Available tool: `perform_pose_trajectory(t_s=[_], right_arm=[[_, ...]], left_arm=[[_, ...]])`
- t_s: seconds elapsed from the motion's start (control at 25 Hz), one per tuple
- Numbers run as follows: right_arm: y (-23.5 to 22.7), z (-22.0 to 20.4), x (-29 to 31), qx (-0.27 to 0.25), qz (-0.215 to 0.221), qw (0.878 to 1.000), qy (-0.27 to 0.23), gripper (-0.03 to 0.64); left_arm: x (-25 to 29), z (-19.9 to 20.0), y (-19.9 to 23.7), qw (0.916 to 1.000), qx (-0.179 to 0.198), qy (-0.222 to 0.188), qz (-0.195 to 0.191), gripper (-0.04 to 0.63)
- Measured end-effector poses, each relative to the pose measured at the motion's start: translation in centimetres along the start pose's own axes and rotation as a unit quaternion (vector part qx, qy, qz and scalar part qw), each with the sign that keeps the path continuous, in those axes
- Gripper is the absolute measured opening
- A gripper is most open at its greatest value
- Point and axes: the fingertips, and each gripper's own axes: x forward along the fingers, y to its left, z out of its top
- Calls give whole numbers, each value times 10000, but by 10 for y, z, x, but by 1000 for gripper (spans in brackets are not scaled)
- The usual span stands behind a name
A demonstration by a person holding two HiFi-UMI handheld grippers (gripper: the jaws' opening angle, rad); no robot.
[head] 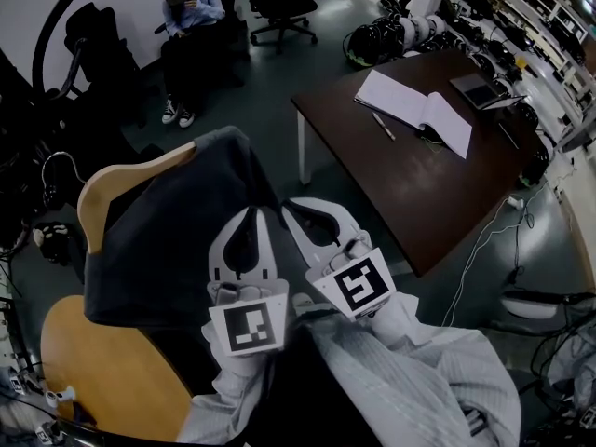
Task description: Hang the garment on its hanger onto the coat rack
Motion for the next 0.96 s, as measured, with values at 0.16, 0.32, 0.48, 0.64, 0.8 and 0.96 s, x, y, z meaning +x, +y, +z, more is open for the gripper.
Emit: perform_pose_trajectory(t_s=[0.16,0.32,0.48,0.64,0.8,0.96], right_arm=[[0,0,1,-33,75,10000,-41,2],[0,1,6,-85,106,9999,-66,2],[0,2,6,-95,80,9999,-68,1],[-1,-3,9,-177,38,9998,17,1],[-4,-5,7,-181,-29,9998,12,1],[-7,-6,6,-160,-136,9998,26,2]], left_arm=[[4,1,-2,10000,72,-33,-24,5],[6,0,1,10000,93,-9,-13,5],[6,-1,2,9999,117,42,-52,6],[10,-4,3,9999,110,82,-69,5],[12,-7,2,9998,112,116,-101,5],[13,-9,1,9997,157,97,-166,5]])
